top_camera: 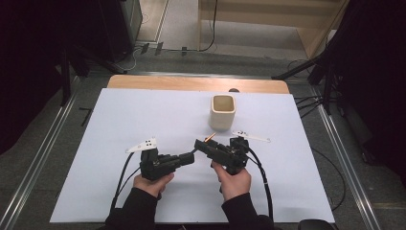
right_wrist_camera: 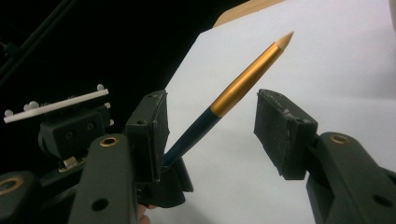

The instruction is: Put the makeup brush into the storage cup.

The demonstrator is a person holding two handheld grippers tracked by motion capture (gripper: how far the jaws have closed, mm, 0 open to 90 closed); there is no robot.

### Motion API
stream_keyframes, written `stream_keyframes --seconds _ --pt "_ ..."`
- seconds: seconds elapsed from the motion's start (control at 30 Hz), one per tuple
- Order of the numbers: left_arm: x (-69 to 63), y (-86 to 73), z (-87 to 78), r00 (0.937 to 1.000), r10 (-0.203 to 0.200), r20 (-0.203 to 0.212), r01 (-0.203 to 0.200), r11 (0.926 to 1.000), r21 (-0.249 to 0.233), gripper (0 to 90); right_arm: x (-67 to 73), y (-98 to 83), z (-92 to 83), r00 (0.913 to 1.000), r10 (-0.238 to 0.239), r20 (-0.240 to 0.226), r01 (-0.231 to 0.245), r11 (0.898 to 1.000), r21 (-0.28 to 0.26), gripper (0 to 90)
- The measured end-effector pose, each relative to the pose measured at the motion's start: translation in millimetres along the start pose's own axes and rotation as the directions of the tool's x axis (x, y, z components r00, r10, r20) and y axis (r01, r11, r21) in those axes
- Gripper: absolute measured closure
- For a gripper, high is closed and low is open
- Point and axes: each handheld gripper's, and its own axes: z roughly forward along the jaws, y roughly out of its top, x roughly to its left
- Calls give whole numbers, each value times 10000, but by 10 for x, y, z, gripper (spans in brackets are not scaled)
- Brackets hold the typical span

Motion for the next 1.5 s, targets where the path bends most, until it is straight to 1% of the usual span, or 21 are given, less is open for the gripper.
stream_keyframes --seconds 0.07,0.17,0.27,0.37,0.4,0.5,0.6,0.7,0.8,0.87,0.9,0.93,0.97,1.0,1.03,1.07,1.17,1.2,1.27,1.33,1.5 --pt "-1 0 1 10000 40 -33 -41 10000 -11 849 39 -16 2 9998 34 214 -30 9998 -196 465" --pt "-7 -5 7 9999 96 -82 -96 10000 6 849 82 -35 13 9992 166 358 -155 9995 -284 481" --pt "-15 -16 25 9998 192 -99 -191 9998 59 849 91 -49 13 9984 311 474 -293 9988 -386 502" --pt "-21 -30 45 9997 248 -75 -247 9997 85 849 87 -57 14 9980 482 404 -464 9979 -451 536" --pt "-29 -35 49 9995 286 -140 -284 9996 88 849 83 -60 16 9975 588 395 -570 9973 -458 545" --pt "-35 -48 54 9991 395 -141 -394 9992 59 849 61 -65 13 9962 831 255 -818 9955 -485 599" --pt "-33 -54 61 9991 411 -110 -410 9991 46 849 33 -59 5 9939 1098 59 -1094 9927 -513 654" --pt "-33 -67 75 9992 398 -37 -398 9992 76 848 6 -49 -6 9915 1300 27 -1297 9903 -490 712" --pt "-37 -77 86 9991 429 12 -429 9990 141 848 -12 -43 -15 9892 1467 -65 -1468 9884 -394 764" --pt "-27 -82 101 9992 395 97 -398 9986 344 844 -23 -39 -16 9874 1572 -179 -1577 9869 -350 788" --pt "-13 -87 115 9993 297 234 -309 9982 517 833 -25 -36 -12 9860 1638 -326 -1647 9859 -284 815" --pt "2 -88 132 9990 165 405 -191 9977 643 749 -25 -28 -12 9842 1723 -402 -1731 9848 -166 837" --pt "7 -86 144 9987 136 489 -173 9968 778 661 -26 -20 -12 9843 1717 -400 -1723 9850 -130 837" --pt "0 -78 148 9989 219 416 -257 9954 922 627 -37 -12 -15 9842 1726 -383 -1731 9849 -102 837" --pt "-9 -67 146 9986 385 368 -420 9941 1002 613 -45 -6 -21 9825 1817 -409 -1823 9832 -96 837" --pt "-15 -54 147 9982 476 376 -513 9930 1061 582 -60 2 -21 9818 1846 -440 -1850 9827 -53 837" --pt "-13 3 142 9983 490 321 -532 9877 1470 458 -87 22 -31 9824 1822 -406 -1820 9833 86 837" --pt "-12 20 136 9983 541 210 -567 9853 1609 458 -87 22 -31 9824 1822 -406 -1820 9833 86 837" --pt "-2 47 125 9983 567 116 -578 9813 1834 417 -98 33 -28 9823 1832 -381 -1825 9830 208 837" --pt "0 71 110 9982 588 117 -599 9798 1908 410 -106 43 -21 9817 1862 -397 -1849 9822 343 837" --pt "5 143 77 9981 591 155 -611 9708 2321 365 -122 65 3 9853 1668 -357 -1637 9836 758 837"
